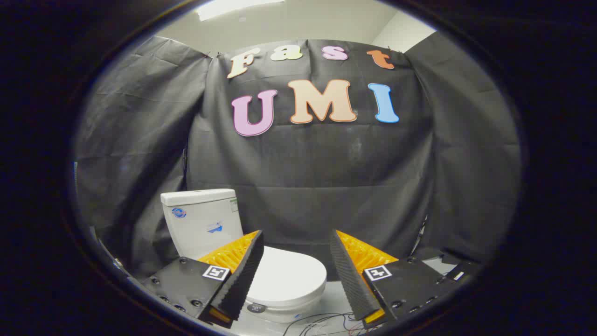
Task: Open the toilet lid.
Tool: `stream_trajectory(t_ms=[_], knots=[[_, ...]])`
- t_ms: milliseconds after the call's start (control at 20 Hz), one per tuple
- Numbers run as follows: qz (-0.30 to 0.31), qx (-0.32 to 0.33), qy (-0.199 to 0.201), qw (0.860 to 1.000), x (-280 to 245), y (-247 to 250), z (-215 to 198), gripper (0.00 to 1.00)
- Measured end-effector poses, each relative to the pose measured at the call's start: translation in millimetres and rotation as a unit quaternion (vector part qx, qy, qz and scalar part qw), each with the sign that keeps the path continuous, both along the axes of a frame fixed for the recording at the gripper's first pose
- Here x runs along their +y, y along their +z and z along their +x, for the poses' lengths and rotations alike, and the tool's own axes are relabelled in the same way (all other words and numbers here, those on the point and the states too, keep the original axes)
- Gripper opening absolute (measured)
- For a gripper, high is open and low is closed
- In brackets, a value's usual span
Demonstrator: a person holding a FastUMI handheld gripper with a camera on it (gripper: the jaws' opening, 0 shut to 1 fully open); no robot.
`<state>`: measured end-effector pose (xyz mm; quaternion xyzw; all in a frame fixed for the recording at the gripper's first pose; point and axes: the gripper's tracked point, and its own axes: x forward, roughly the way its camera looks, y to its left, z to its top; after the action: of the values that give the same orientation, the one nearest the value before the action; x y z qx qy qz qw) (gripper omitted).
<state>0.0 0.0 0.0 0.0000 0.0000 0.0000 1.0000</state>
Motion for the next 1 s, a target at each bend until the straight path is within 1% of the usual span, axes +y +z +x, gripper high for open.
stream_trajectory(t_ms=[150, 250, 350, 400, 500, 600, 700, 750, 850, 1000], knots=[[0.000, -0.024, 0.013, 1.000, 6.3, 10.8, 5.0, 0.89], [-0.010, -0.035, 0.007, 0.999, 5.0, 15.3, 7.7, 0.89], [-0.010, -0.064, 0.001, 0.998, 5.3, 28.4, 7.3, 0.89], [0.000, -0.087, -0.012, 0.996, 0.2, 36.3, 6.9, 0.89], [0.024, -0.115, -0.051, 0.992, -6.1, 39.5, 8.6, 0.89], [0.029, -0.129, -0.077, 0.988, 3.6, 38.9, 5.1, 0.89], [0.032, -0.134, -0.106, 0.985, 9.1, 39.3, 7.2, 0.88], [0.037, -0.137, -0.128, 0.982, 8.6, 39.9, 8.7, 0.88], [0.062, -0.143, -0.173, 0.973, 6.0, 39.7, 12.6, 0.88], [0.105, -0.128, -0.228, 0.959, 11.5, 19.6, 26.1, 0.87]])
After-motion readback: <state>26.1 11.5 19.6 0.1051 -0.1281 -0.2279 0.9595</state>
